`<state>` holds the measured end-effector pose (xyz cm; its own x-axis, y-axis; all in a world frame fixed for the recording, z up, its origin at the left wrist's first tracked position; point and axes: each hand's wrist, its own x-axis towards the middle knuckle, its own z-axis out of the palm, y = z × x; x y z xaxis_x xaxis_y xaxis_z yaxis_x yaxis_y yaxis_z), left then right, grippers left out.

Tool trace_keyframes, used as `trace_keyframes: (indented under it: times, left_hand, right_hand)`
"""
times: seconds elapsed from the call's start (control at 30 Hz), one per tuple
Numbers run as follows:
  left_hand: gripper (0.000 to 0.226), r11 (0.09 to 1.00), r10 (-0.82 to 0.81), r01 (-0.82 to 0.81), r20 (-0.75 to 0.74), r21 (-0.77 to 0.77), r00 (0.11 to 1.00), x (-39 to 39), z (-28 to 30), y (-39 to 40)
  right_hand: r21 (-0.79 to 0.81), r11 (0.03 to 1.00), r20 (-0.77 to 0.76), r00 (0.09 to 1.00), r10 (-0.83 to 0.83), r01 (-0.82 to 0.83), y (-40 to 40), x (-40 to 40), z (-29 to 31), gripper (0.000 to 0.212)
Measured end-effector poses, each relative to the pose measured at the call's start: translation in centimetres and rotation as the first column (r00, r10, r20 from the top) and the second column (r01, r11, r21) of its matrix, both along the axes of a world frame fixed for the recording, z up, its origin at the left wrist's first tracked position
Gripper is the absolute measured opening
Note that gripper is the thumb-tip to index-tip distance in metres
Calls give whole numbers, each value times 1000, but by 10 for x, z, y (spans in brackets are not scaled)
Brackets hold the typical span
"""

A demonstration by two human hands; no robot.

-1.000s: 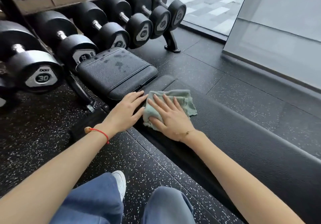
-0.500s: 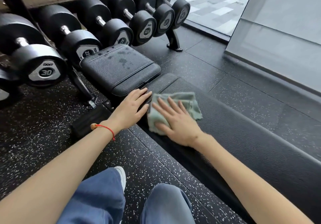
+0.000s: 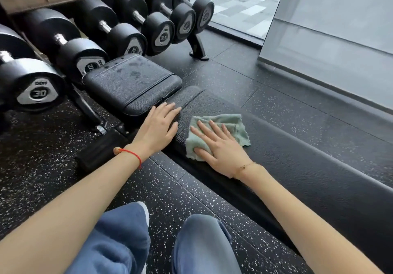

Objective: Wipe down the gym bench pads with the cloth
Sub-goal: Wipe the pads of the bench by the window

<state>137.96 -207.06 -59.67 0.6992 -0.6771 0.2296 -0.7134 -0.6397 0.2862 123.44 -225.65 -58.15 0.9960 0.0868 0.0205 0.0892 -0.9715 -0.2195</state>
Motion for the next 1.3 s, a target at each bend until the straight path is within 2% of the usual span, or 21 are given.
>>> trace_keyframes:
  times: [0.07, 0.17, 0.23, 0.3, 0.37, 0.43, 0.57, 0.63, 0.73, 0.87, 0.93, 1.0, 1.13, 1.2, 1.3]
  left_hand:
    - [68, 999, -50, 50, 2, 6, 999, -5, 3, -14]
    - [69, 994, -111, 111, -1, 20, 994, -17, 2, -31]
    - [71, 991, -130, 130, -6, 23, 992, -23, 0, -37]
    - [69, 991, -131, 132, -28, 29, 991, -26, -3, -40]
    - [63, 992, -123, 125, -35, 36, 992, -29, -5, -43]
    - [62, 993, -109, 111, -37, 35, 993, -30, -6, -46]
    - [69, 995, -95, 96, -28, 35, 995, -30, -9, -51]
    - [73, 995, -91, 92, -21, 34, 996, -31, -10, -53]
    - [74, 995, -86, 87, -11, 45, 996, -35, -11, -56]
    - [71, 997, -68, 67, 12, 43, 998, -38, -14, -57]
    - [69, 998, -62, 61, 20, 32, 998, -39, -16, -57]
    - [68, 998, -57, 57, 20, 11, 998, -38, -17, -58]
    - [68, 998, -55, 55, 16, -2, 998, -38, -16, -58]
    - [69, 998, -60, 60, 16, -1, 998, -37, -16, -58]
    - [70, 998, -61, 61, -2, 1, 998, -36, -15, -57]
  right_hand:
    - [6, 1000, 14, 1000, -22, 21, -7, -47, 2, 62]
    - [-30, 972, 6, 972, -234, 234, -46, -81, 2, 66]
    - [-48, 928, -10, 929, -369, 369, -76, -62, 2, 72]
    - [-60, 898, -36, 898, -438, 435, -89, -25, 3, 69]
    - [-43, 911, -72, 908, -412, 410, -75, 1, 3, 63]
    - [-5, 951, -60, 950, -308, 308, -48, -5, 0, 63]
    - [19, 993, -13, 993, -116, 116, -21, -91, 3, 62]
    - [33, 988, -5, 988, -153, 153, -34, -133, 5, 60]
    - [28, 955, -28, 955, -294, 294, -68, -159, 9, 63]
    - [-10, 899, -16, 899, -437, 437, -99, -95, 5, 77]
    - [-36, 911, -25, 911, -411, 410, -89, -57, 2, 71]
    - [-23, 954, -27, 953, -301, 300, -62, -45, -1, 63]
    - [56, 994, 16, 996, -91, 90, -27, -108, 0, 60]
    - [83, 992, 29, 995, -94, 91, -37, -148, 1, 58]
    - [99, 972, -2, 977, -215, 214, -67, -170, 5, 60]
